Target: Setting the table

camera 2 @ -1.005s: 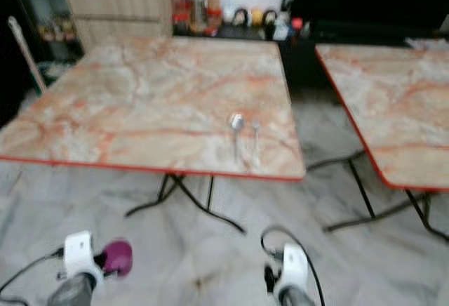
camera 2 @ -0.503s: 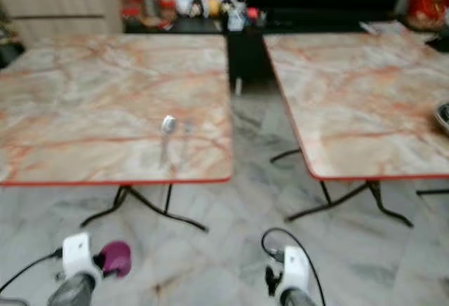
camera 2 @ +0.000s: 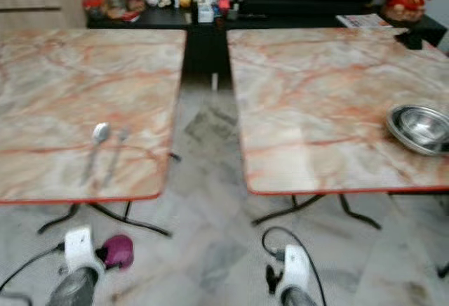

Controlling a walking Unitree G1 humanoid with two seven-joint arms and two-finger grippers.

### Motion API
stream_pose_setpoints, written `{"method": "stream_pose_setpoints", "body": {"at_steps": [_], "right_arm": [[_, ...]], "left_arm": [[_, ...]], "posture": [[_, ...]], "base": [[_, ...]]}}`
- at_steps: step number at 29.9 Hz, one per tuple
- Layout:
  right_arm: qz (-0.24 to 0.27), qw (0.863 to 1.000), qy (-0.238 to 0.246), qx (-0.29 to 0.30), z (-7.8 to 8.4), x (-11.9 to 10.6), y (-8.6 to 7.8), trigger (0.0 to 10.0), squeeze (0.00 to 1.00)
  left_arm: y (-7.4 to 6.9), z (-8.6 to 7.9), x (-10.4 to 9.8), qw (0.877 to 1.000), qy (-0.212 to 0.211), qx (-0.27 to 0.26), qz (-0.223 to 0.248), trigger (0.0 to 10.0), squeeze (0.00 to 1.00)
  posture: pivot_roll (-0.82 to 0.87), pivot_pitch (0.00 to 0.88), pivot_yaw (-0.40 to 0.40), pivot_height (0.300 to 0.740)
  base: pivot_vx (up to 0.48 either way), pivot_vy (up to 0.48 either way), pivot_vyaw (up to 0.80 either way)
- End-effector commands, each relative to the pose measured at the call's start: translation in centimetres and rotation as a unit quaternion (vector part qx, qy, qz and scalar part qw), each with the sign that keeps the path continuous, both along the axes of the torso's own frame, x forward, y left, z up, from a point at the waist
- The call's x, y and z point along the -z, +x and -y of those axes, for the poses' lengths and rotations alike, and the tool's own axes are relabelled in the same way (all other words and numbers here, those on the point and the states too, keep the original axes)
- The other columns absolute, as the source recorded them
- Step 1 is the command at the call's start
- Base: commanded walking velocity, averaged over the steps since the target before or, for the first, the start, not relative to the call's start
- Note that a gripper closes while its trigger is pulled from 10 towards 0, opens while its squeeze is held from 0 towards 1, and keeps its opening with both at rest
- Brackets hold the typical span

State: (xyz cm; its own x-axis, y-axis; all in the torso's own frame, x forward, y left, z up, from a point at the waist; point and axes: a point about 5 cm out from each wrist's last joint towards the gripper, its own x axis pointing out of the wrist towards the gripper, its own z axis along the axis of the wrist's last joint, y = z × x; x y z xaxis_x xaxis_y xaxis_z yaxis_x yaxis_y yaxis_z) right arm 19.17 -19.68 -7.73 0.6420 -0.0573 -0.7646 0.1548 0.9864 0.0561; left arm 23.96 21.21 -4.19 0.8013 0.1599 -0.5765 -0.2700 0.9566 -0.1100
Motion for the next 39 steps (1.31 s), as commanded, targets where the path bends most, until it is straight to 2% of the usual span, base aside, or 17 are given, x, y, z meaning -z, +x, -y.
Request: {"method": "stream_pose_setpoints", "body": {"at_steps": [1, 11, 39], "right_arm": [[0.004, 1.000, 0.008, -0.002, -0.74, -0.12, 0.45, 10.0, 0.00], [-0.001, 1.000, 0.012, 0.002, -1.01, -0.03, 0.40, 10.0, 0.00], [0.002, 1.000, 0.010, -0.001, -0.91, -0.02, 0.31, 10.0, 0.00]], "left_arm": [[-0.68, -1.40, 0.15, 1.000, 0.008, -0.019, -0.007, 10.0, 0.00], [-0.84, -1.92, 0.10, 1.000, 0.010, -0.028, -0.005, 10.0, 0.00], [-0.70, -1.48, 0.08, 1.000, 0.007, -0.022, 0.000, 10.0, 0.00]], "posture": [[0.03, 0.094, -0.030, 0.740], [0.03, 0.104, -0.028, 0.740], [0.03, 0.112, -0.035, 0.740]], "base": [[0.000, -0.472, 0.00], [0.000, -0.480, 0.00], [0.000, -0.459, 0.00]]}}
